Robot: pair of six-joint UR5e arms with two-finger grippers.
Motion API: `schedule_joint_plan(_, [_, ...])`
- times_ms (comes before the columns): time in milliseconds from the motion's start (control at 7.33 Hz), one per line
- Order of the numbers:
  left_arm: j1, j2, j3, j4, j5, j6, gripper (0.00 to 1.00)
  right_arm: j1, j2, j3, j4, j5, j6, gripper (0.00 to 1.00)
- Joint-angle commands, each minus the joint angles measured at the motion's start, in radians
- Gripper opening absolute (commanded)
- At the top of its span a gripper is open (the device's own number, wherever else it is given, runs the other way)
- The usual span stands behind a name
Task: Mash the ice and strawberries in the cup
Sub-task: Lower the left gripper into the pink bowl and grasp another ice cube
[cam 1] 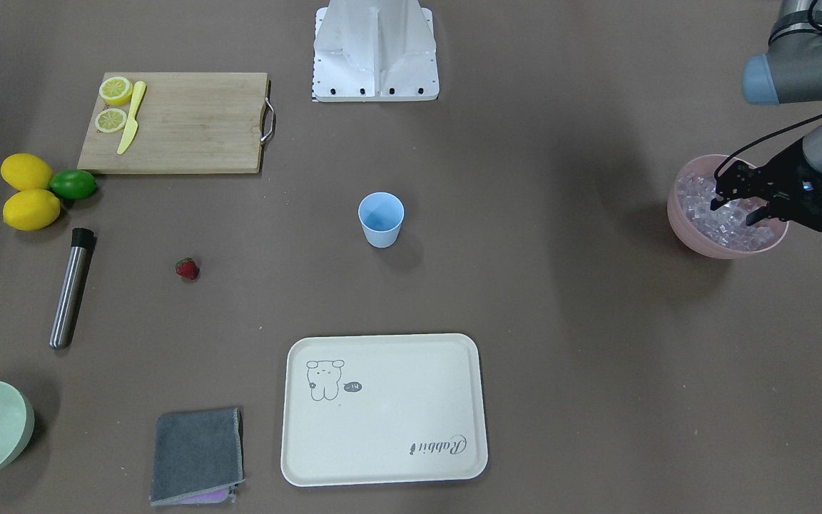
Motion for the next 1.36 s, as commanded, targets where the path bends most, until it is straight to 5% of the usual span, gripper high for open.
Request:
schedule_joint_plan(0, [0.003, -0.001, 0.003, 0.0, 0.0, -0.001, 0.71, 0.0, 0.0, 0.002, 0.001, 0.013, 0.0, 1.0])
schedule_joint_plan(818, [0.003, 0.0, -0.005, -0.002, -0.001, -0.032, 0.62, 0.0, 0.0, 0.0, 0.0, 0.013, 0.0, 1.0])
schedule_joint_plan(955, [0.003, -0.001, -0.01, -0.002, -0.001, -0.044, 0.5, 0.0, -0.001, 0.0, 0.0, 0.013, 0.0, 1.0])
schedule_joint_plan(1227, [0.011, 0.0, -0.005, -0.002, 0.005, -0.041, 0.49, 0.0, -0.003, 0.0, 0.0, 0.014, 0.0, 1.0])
